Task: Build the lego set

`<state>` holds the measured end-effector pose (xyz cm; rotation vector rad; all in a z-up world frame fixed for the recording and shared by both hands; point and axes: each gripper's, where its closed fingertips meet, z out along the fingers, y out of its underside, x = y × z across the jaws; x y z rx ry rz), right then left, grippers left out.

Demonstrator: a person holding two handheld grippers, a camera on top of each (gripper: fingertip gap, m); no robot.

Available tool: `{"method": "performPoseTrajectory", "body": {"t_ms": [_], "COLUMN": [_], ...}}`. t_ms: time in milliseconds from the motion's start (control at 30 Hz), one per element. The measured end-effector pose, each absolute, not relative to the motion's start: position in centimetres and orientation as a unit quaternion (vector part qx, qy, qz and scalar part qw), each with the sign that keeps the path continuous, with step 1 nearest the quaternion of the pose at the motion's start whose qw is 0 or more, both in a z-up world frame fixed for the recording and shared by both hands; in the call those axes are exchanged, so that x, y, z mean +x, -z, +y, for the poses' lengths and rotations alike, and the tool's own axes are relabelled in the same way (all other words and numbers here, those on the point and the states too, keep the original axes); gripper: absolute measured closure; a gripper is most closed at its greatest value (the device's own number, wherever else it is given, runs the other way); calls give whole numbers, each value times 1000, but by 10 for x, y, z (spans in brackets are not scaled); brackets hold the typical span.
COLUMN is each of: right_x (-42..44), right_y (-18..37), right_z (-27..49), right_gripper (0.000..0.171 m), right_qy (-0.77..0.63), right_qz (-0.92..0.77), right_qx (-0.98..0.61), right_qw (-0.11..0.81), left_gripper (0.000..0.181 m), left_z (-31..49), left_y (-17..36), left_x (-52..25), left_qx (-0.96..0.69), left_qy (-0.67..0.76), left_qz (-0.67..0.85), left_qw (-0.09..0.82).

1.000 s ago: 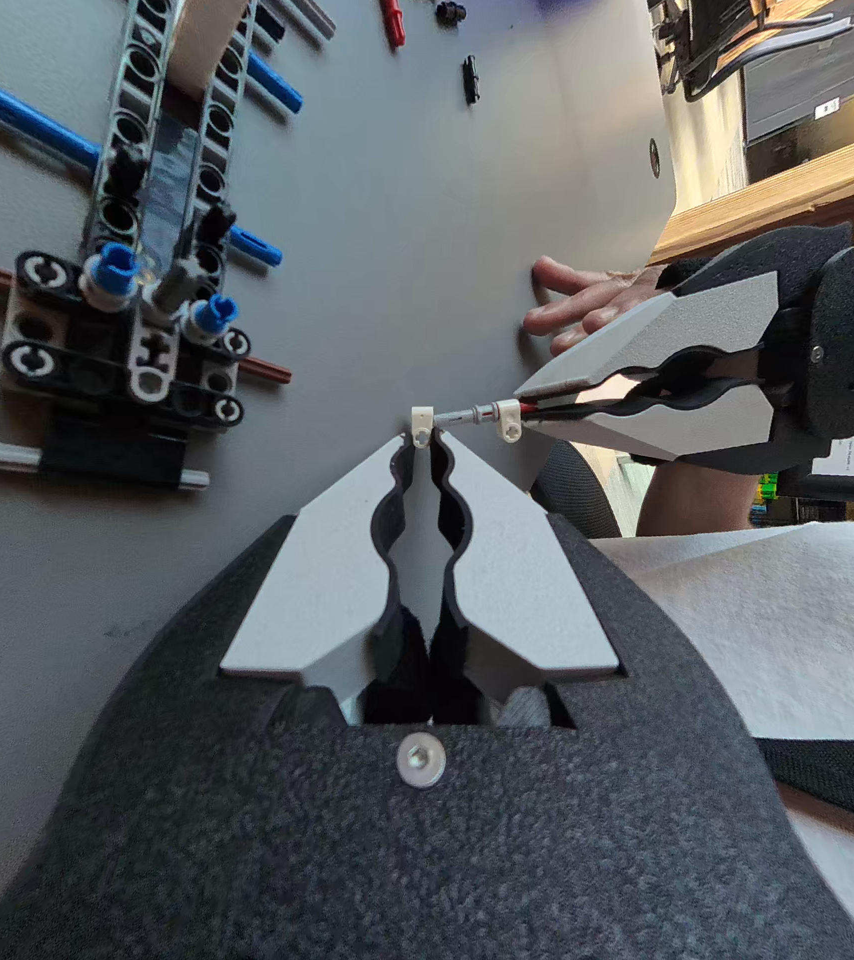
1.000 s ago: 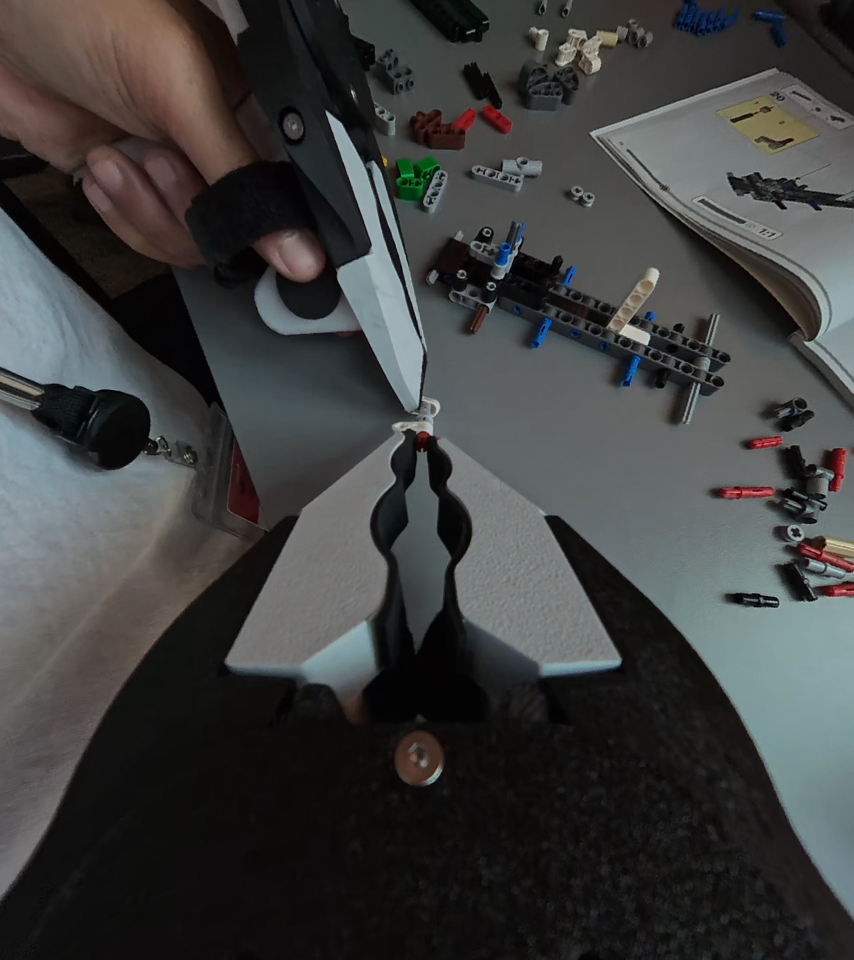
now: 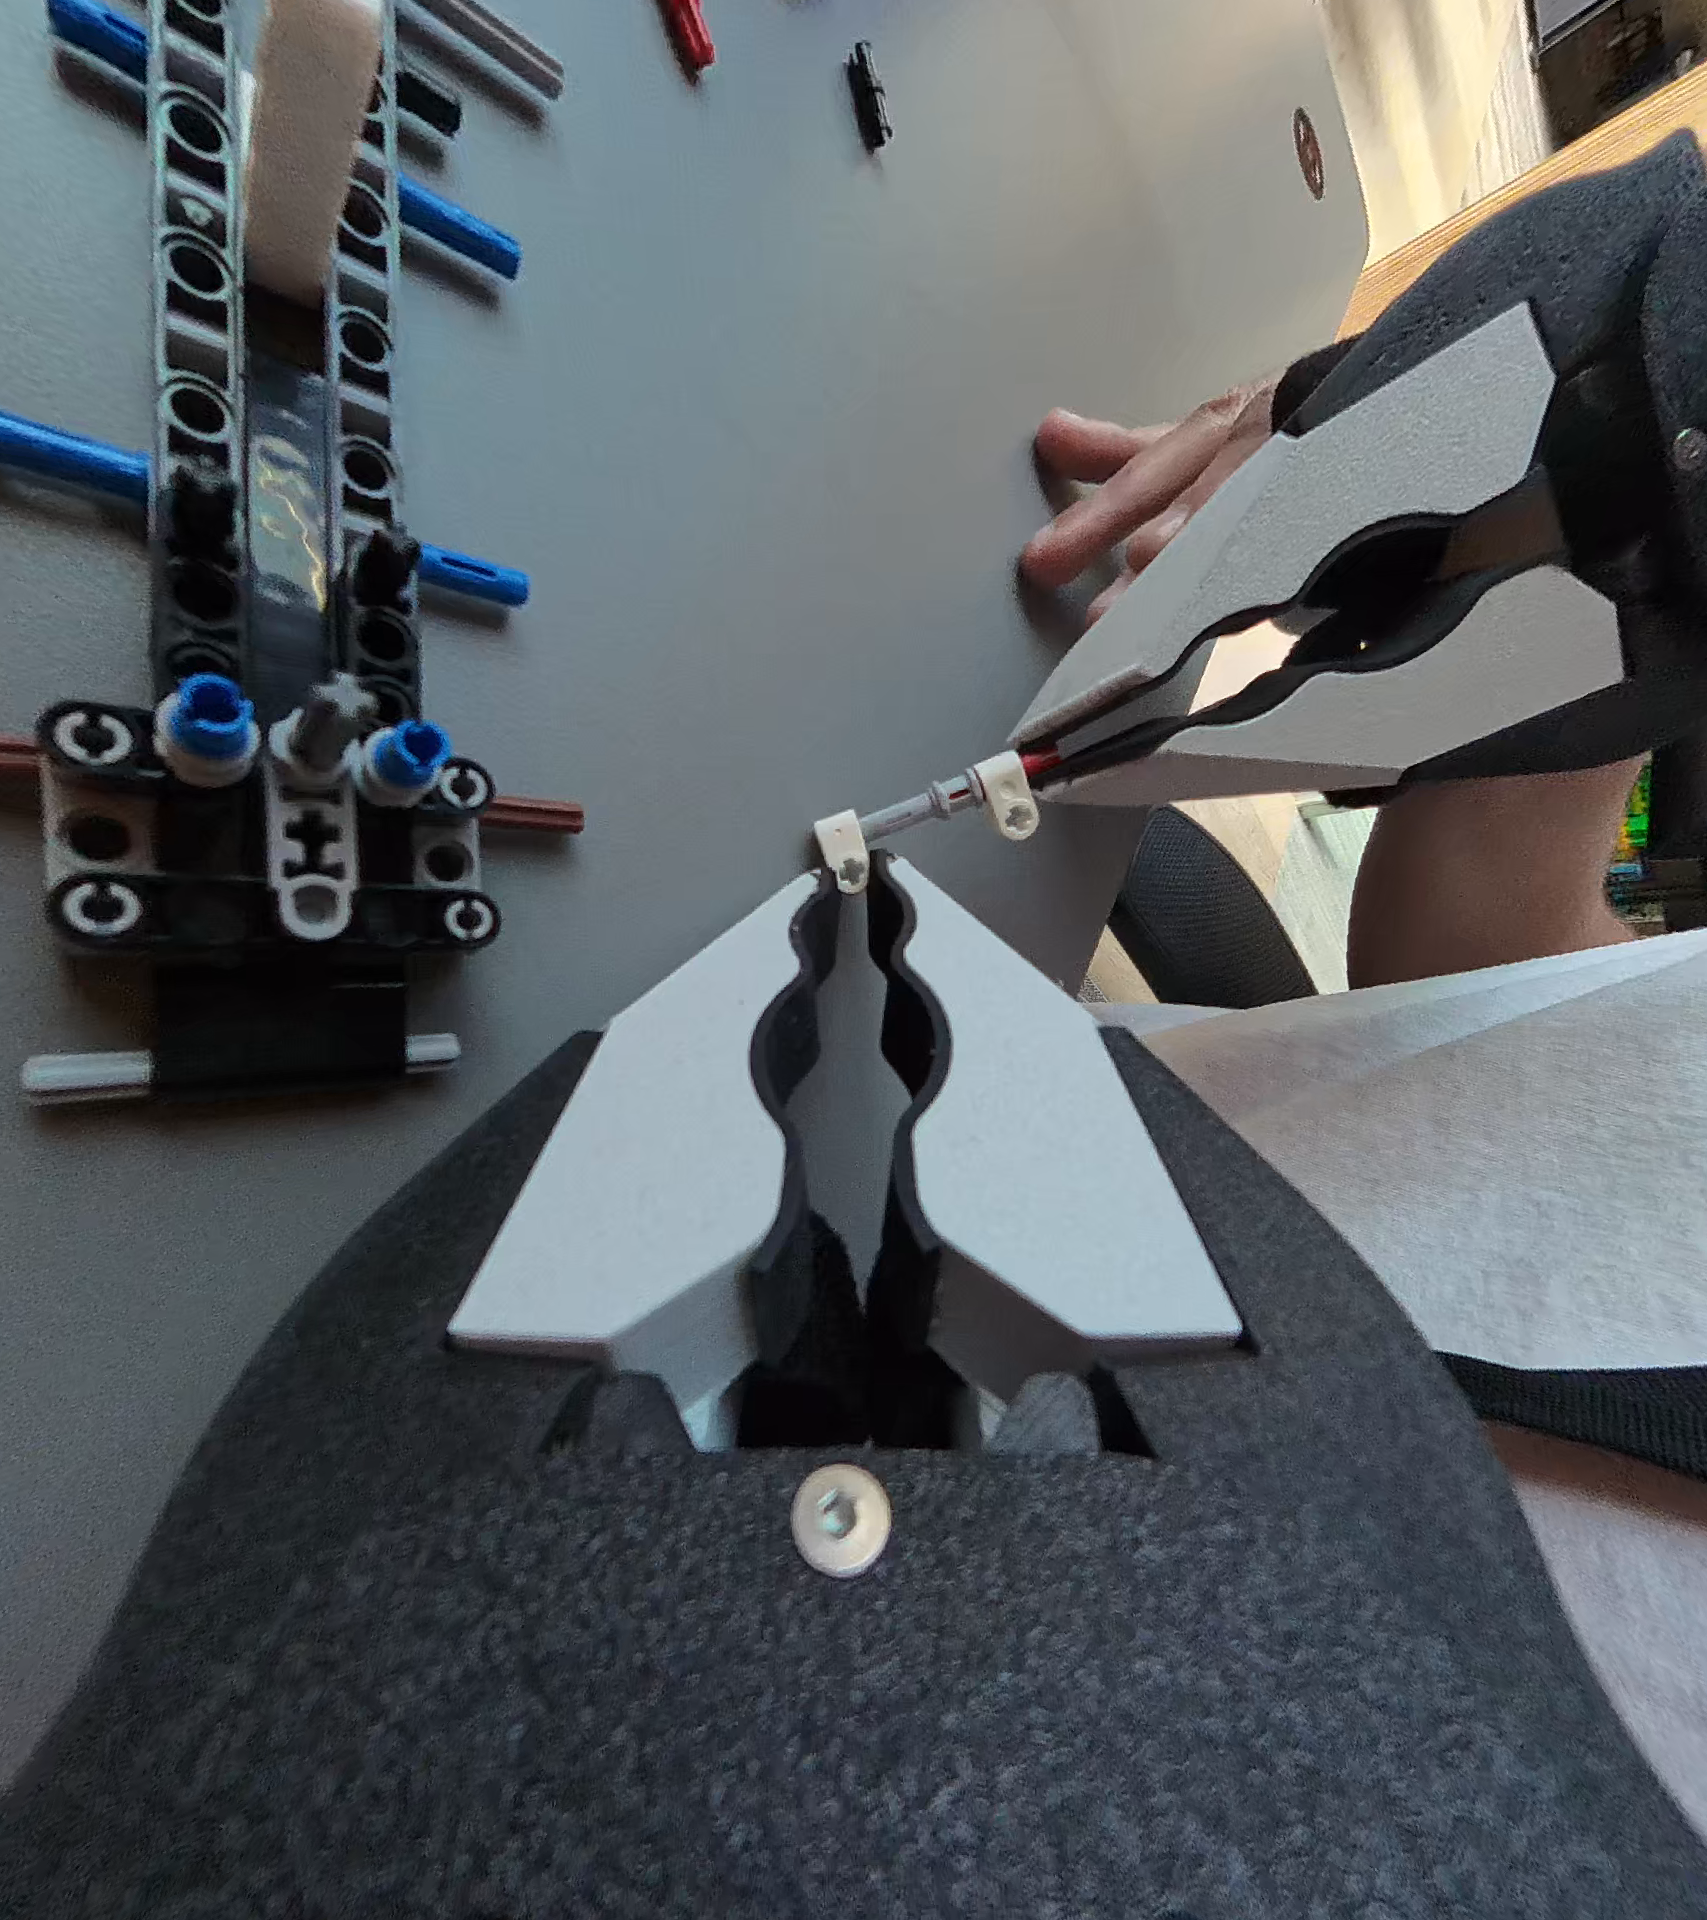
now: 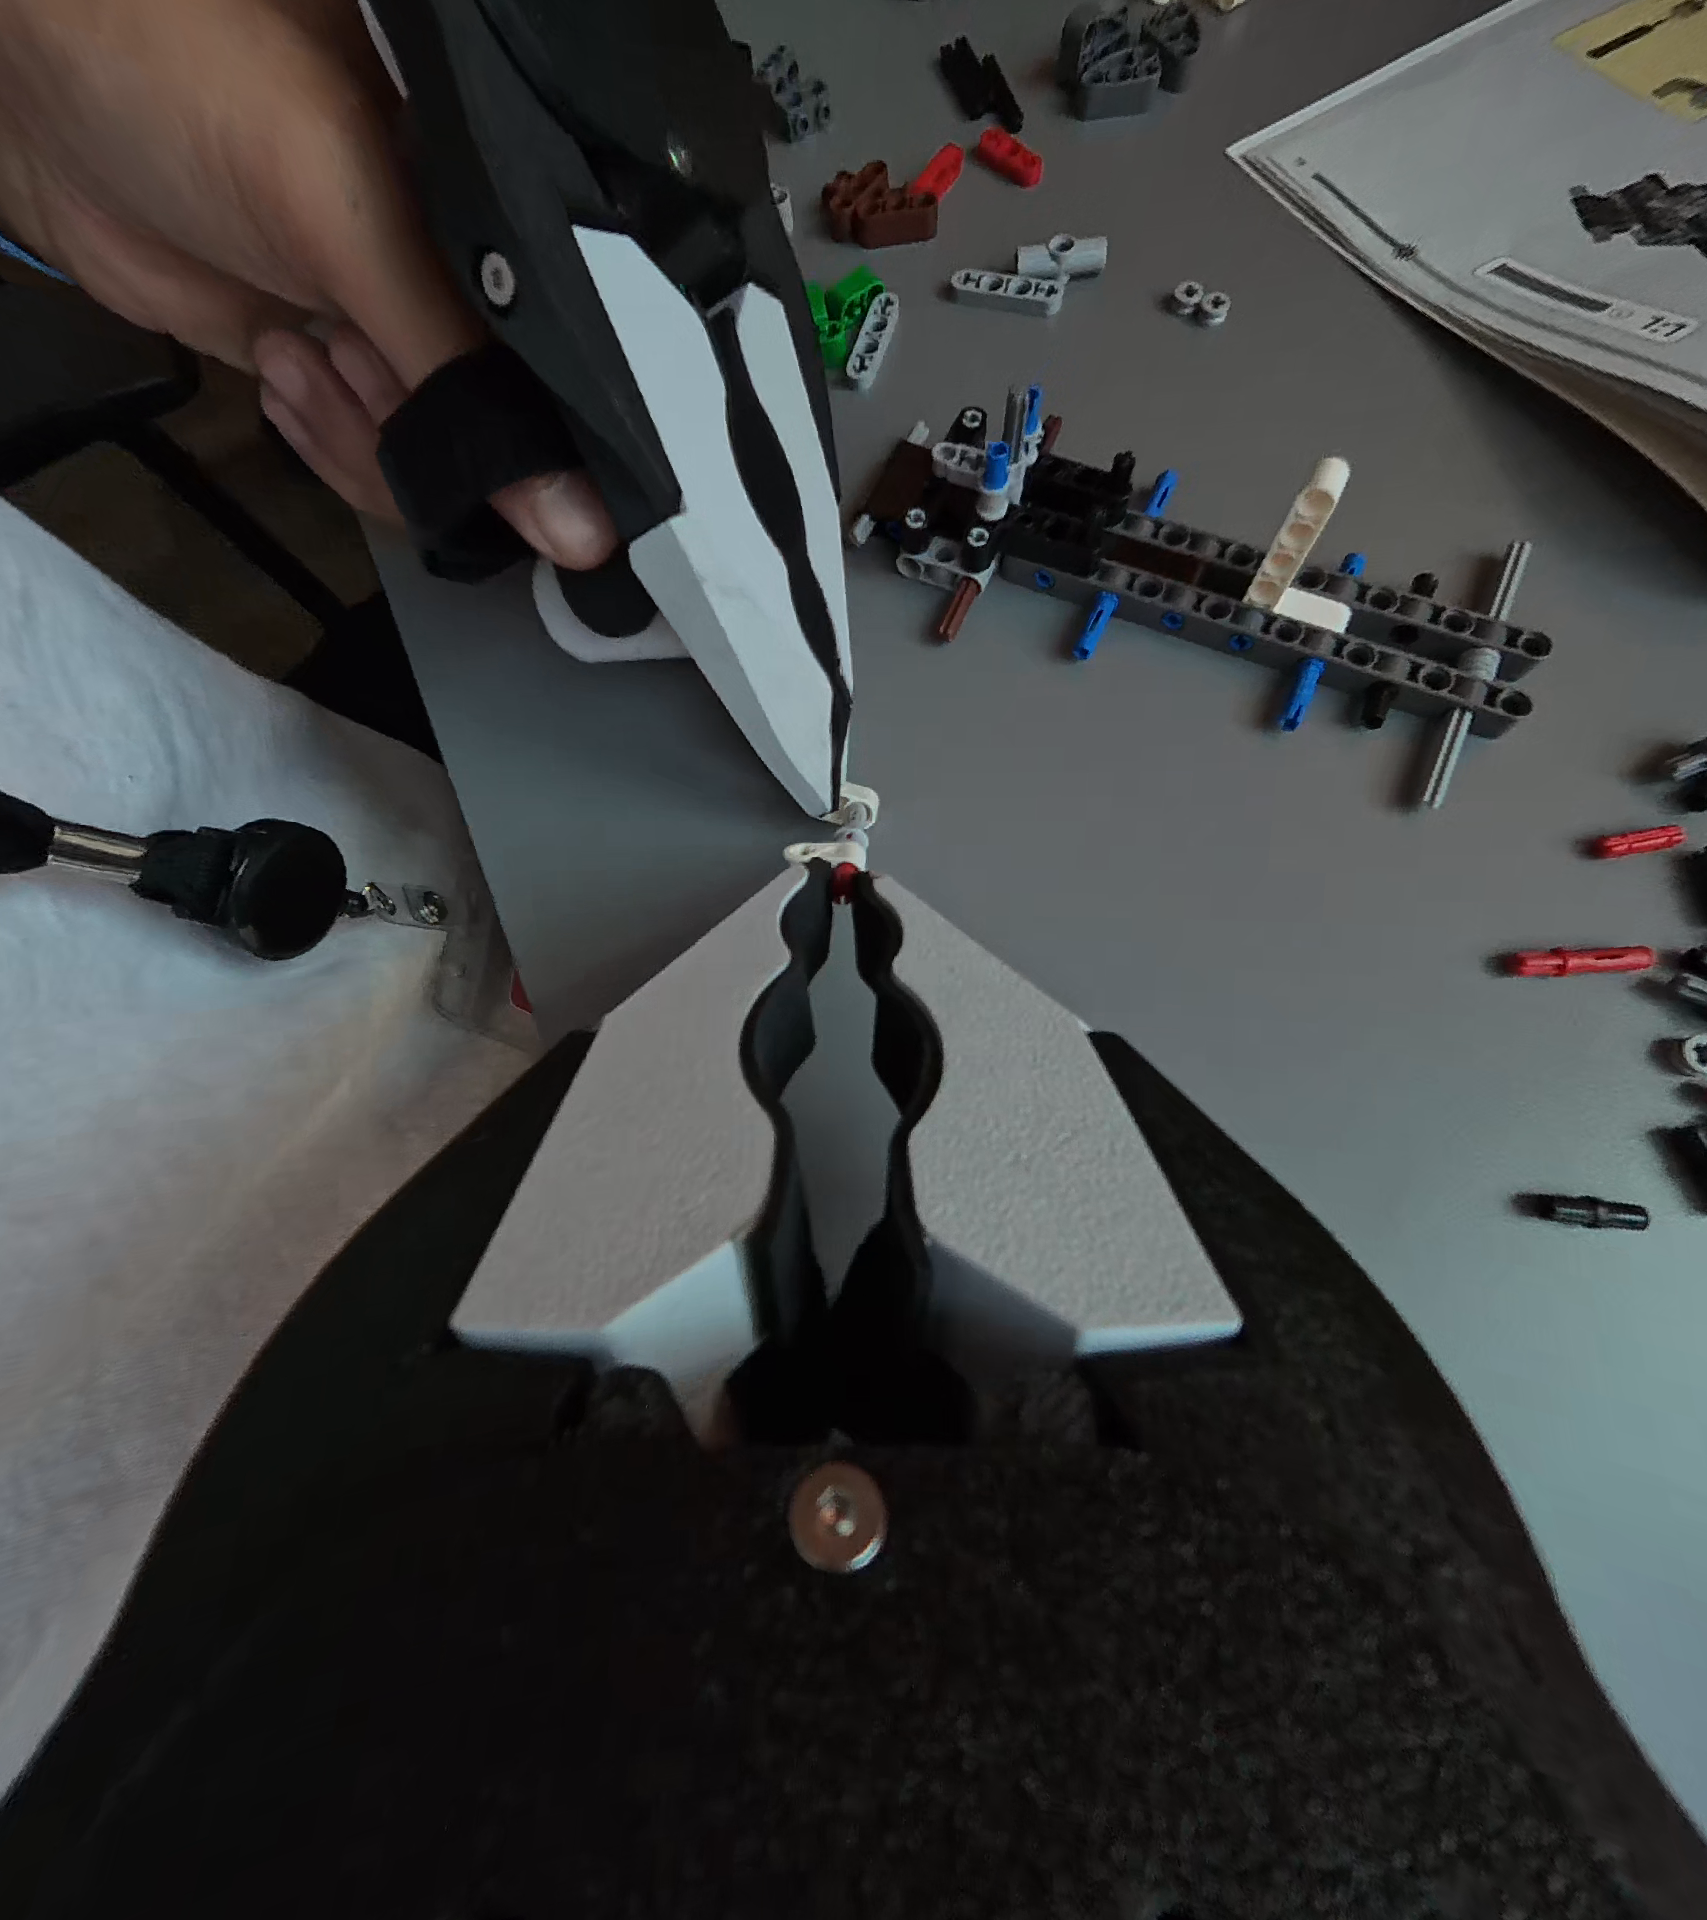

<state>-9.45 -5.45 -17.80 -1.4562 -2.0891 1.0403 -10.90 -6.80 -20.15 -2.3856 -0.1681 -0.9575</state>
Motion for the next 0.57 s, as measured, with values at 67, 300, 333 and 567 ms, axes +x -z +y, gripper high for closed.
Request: {"method": "performPoseTrajectory", "body": {"t_ms": [67, 300, 333, 567], "right_x": [-96, -97, -96, -102], "right_y": [177, 175, 175, 163], "right_z": [-54, -54, -53, -44], "right_gripper": [171, 171, 171, 169], "right_qy": [-369, -371, -371, -359], "right_qz": [-749, -761, -763, -788], "right_qx": [-523, -513, -512, -486], "right_qw": [173, 141, 134, 117], "left_gripper": [178, 178, 177, 176], "left_z": [-68, -69, -69, -71], "left_y": [201, 199, 199, 199], "left_x": [-109, -106, -106, -116], "left_qx": [-881, -859, -859, -870], "left_qy": [376, 425, 424, 375], "left_qz": [-79, -122, -129, -138], "left_qw": [275, 257, 256, 287]}}
